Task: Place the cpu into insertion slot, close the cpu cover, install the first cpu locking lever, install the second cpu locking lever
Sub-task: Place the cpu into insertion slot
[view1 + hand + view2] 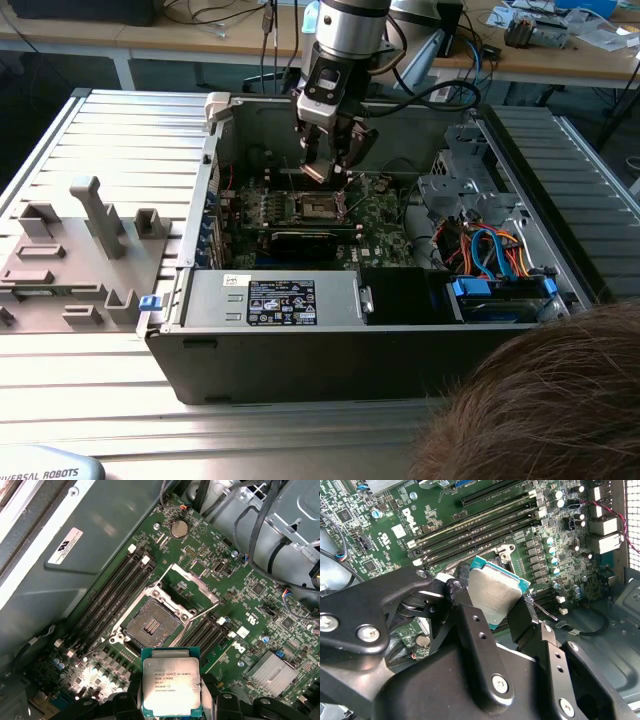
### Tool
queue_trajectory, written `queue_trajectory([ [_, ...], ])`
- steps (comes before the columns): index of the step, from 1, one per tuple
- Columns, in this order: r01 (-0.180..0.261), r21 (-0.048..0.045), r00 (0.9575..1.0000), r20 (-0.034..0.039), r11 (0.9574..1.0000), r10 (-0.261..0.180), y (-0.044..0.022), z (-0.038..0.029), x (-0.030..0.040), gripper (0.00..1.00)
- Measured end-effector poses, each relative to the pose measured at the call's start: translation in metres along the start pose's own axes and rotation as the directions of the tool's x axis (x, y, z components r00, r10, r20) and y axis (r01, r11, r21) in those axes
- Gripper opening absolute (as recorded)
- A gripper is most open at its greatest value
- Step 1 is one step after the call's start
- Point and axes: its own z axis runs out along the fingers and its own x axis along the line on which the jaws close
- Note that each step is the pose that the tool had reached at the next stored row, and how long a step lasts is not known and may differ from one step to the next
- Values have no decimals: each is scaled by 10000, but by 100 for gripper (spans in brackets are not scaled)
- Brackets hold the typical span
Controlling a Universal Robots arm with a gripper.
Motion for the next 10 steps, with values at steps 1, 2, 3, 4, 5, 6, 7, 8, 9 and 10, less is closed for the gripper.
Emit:
queue_trajectory([
  [1,-3,0,10000,-1,10000,3,0,0,0,55],
  [2,-8,0,10000,-1,10000,8,0,1,0,55],
  [3,-12,-1,10000,-1,10000,12,0,2,0,55],
  [4,-15,0,10000,-2,10000,15,0,2,0,55],
  [5,-20,0,10000,-2,10000,20,0,2,0,55],
  [6,-24,-1,10000,-3,10000,24,0,3,0,55],
  [7,-97,-1,10000,-11,10000,97,2,15,0,55],
  [8,-116,0,9999,-12,9999,116,3,28,0,55],
  [9,-117,0,9999,-12,9999,117,3,28,0,55],
  [10,-117,0,9999,-11,9999,117,3,29,0,55],
])
